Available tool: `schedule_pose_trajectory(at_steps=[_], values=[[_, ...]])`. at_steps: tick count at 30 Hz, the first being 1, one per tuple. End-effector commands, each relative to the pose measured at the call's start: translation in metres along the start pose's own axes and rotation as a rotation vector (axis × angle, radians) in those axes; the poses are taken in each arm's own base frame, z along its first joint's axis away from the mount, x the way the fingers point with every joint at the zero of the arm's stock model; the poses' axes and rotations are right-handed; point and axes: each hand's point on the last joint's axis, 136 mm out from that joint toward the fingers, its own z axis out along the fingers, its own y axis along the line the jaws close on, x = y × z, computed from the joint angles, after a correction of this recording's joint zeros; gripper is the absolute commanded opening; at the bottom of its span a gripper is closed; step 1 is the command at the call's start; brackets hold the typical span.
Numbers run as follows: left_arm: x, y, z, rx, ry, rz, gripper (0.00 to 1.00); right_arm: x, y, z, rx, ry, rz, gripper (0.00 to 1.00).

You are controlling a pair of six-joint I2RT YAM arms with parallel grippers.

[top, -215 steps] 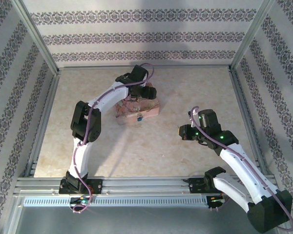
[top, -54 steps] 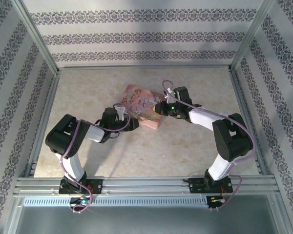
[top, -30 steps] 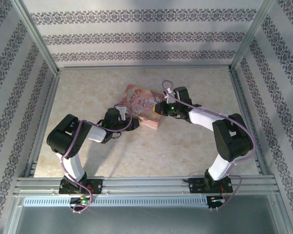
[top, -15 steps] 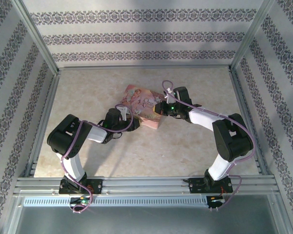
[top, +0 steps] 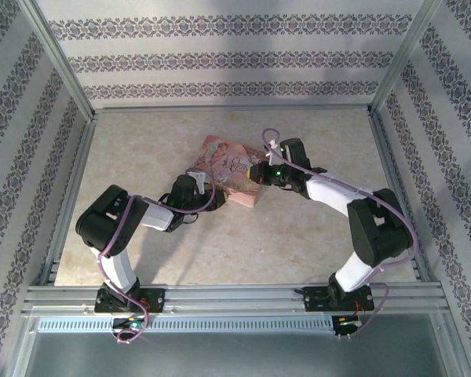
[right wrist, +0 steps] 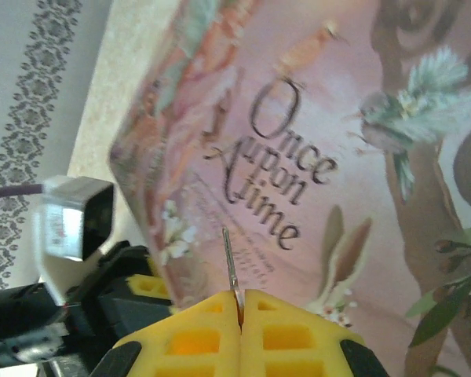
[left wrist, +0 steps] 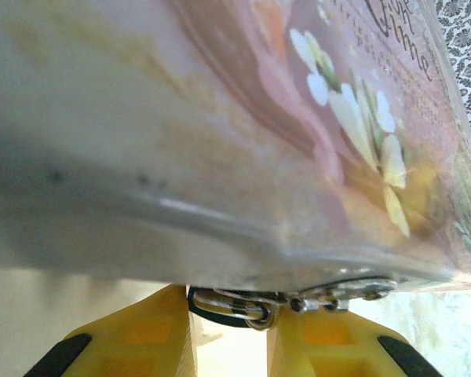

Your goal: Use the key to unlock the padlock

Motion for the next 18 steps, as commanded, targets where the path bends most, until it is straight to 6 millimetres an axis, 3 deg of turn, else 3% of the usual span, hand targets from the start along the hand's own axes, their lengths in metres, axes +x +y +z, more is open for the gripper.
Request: schedule_pose_trajectory(at_steps=[1, 4, 7, 12, 18], values=[[-0.005, -0.016, -0.008, 0.012, -0.009, -0.039, 0.20, -0.014, 0.031, -0.030, -0.023, -0.080, -0.143, 0.00], [-0.006, -0.018, -0.013, -0.001, 0.001, -0.090, 0.20, 0.004, 0.038, -0.046, -0.030, -0.087, -0.232, 0.00], [-0.006, -0.025, -0.016, -0.009, 0.039, -0.120, 0.19, 0.037, 0.039, -0.054, -0.025, -0.073, -0.327, 0.00], [-0.009, -0.042, -0.021, 0.004, 0.099, -0.191, 0.18, 0.085, 0.042, -0.051, -0.033, -0.085, -0.469, 0.00], [-0.011, -0.054, -0.033, -0.031, 0.145, -0.229, 0.19, 0.110, 0.044, -0.041, -0.031, -0.118, -0.594, 0.00]])
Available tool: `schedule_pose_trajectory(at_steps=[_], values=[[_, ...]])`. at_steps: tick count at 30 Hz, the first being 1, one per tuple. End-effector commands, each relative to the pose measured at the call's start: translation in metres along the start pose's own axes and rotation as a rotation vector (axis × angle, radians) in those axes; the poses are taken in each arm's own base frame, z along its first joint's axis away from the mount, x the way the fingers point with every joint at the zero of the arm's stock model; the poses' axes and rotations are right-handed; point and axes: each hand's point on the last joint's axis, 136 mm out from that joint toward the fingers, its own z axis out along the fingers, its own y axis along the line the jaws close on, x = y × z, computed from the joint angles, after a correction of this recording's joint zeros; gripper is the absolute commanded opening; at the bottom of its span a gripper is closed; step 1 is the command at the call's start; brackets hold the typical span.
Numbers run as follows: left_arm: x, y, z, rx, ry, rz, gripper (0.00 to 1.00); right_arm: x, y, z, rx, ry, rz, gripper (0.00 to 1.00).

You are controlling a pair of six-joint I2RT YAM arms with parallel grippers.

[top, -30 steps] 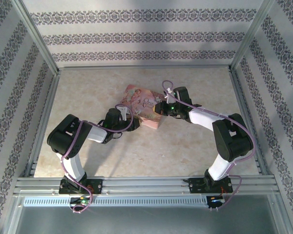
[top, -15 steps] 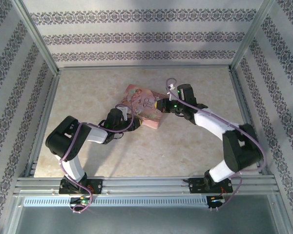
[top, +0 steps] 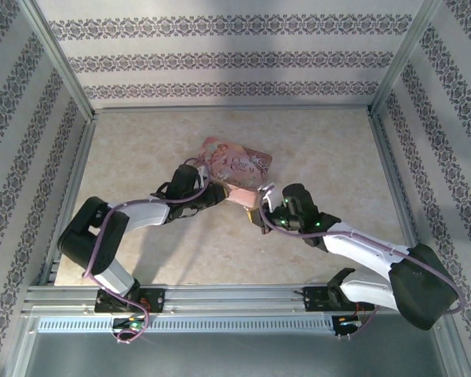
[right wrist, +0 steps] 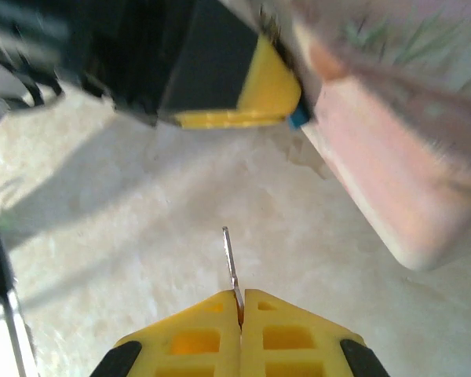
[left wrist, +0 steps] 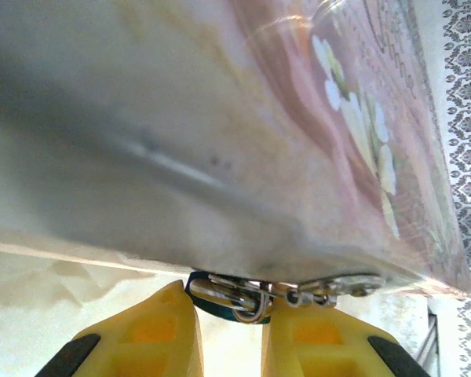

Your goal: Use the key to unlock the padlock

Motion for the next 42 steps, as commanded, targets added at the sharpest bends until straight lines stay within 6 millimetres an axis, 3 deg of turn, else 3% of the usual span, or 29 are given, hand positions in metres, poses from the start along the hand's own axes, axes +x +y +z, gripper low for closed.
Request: schedule_pose_trajectory(at_steps=[1, 18, 42], values=[[0.004, -0.023, -0.012, 0.017, 0.043, -0.028, 0.19, -0.020, 0.003, 0.002, 0.032, -0.112, -0.137, 0.00], [-0.001, -0.054, -0.023, 0.043, 0.065, -0.074, 0.18, -0.017, -0.004, 0.050, 0.049, -0.102, -0.237, 0.00], [-0.005, -0.060, -0.025, 0.046, 0.052, -0.072, 0.18, -0.024, -0.020, 0.069, 0.165, -0.123, -0.277, 0.00]])
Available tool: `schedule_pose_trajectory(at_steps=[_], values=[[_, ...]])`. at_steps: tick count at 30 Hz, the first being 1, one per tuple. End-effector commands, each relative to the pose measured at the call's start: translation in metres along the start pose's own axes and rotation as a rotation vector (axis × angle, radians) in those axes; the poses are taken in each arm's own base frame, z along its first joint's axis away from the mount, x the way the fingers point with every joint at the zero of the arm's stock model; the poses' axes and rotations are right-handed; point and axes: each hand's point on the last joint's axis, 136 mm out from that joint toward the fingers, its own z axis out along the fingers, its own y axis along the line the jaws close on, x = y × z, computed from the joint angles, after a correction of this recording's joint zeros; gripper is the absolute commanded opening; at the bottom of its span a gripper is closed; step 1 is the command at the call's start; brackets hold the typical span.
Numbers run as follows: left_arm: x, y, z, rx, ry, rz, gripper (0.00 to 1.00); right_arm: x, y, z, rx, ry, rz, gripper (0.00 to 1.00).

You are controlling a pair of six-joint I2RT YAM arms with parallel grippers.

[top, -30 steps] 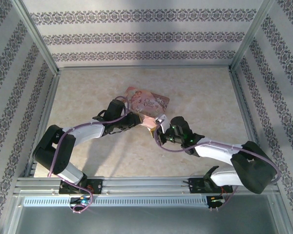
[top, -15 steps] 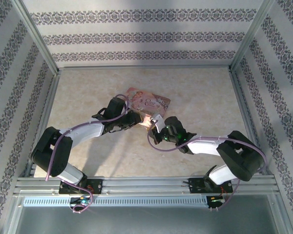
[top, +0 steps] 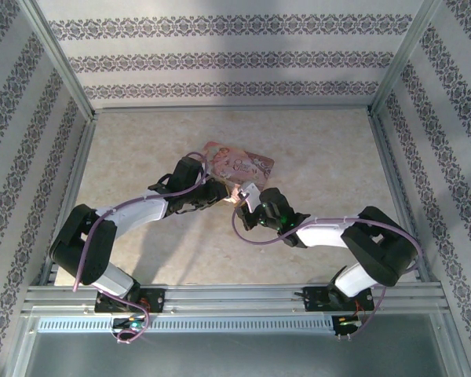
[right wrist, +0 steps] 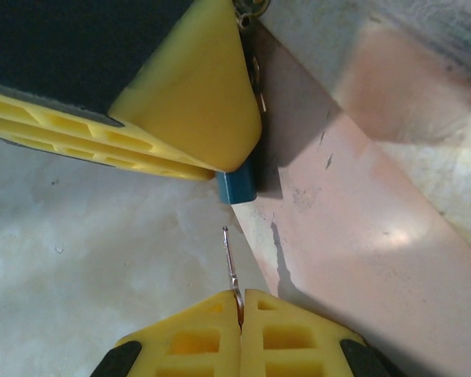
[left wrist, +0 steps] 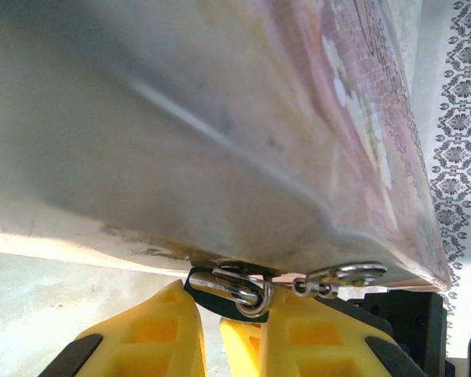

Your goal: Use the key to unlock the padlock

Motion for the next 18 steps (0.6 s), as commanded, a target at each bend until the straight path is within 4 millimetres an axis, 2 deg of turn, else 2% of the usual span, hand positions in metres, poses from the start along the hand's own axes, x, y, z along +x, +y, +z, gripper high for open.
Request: schedule_pose_trajectory(at_steps=[1, 18], values=[[-0.0063, -0.0337, -0.0110, 0.076, -0.026, 0.044, 0.18, -0.0168, -0.0019, 0.0036, 0.026, -0.051, -0.030, 0.00], [-0.0062, -0.0335, -0.0113, 0.074, -0.024, 0.050, 0.18, -0.0223, -0.0033, 0.0109, 0.047, -0.063, -0.045, 0.00]])
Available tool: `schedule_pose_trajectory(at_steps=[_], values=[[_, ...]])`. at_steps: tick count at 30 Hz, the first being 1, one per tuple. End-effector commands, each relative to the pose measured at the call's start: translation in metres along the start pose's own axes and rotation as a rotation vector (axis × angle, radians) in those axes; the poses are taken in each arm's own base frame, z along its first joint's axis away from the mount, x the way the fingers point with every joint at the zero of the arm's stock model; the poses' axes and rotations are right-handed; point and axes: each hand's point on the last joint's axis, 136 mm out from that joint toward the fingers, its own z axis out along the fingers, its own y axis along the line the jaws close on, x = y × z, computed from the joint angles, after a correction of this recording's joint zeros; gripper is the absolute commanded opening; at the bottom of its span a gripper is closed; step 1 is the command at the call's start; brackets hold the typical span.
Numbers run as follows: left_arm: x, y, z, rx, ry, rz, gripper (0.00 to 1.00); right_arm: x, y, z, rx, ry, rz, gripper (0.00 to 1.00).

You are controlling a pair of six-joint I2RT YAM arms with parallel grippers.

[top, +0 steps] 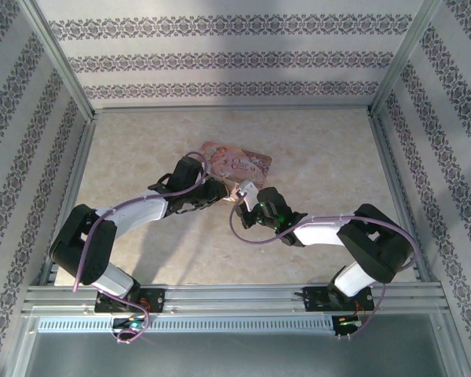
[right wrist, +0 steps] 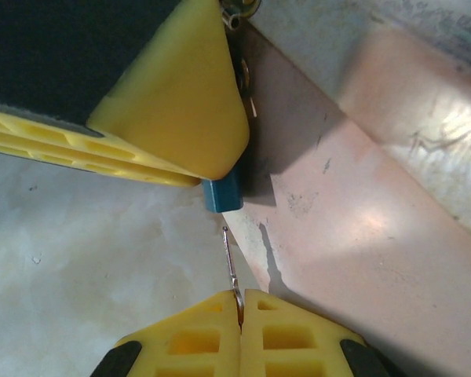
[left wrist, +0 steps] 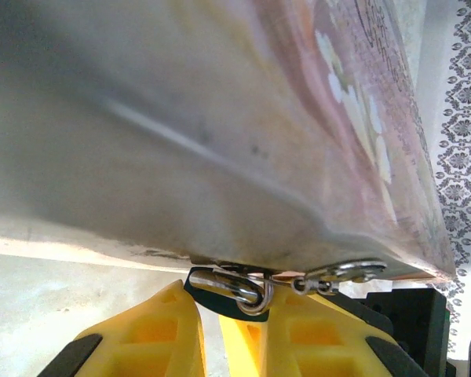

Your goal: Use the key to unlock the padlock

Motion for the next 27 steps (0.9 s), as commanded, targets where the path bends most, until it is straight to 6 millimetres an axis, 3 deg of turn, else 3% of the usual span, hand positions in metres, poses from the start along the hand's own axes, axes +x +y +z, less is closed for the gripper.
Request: schedule_pose_trajectory(at_steps=[1, 27], values=[[-0.004, -0.035, -0.011, 0.086, -0.011, 0.050, 0.18, -0.021, 0.001, 0.005, 0.015, -0.063, -0.025, 0.00], [-0.001, -0.031, -0.011, 0.085, -0.009, 0.043, 0.18, -0.028, -0.005, 0.010, 0.050, -0.088, -0.021, 0.00]])
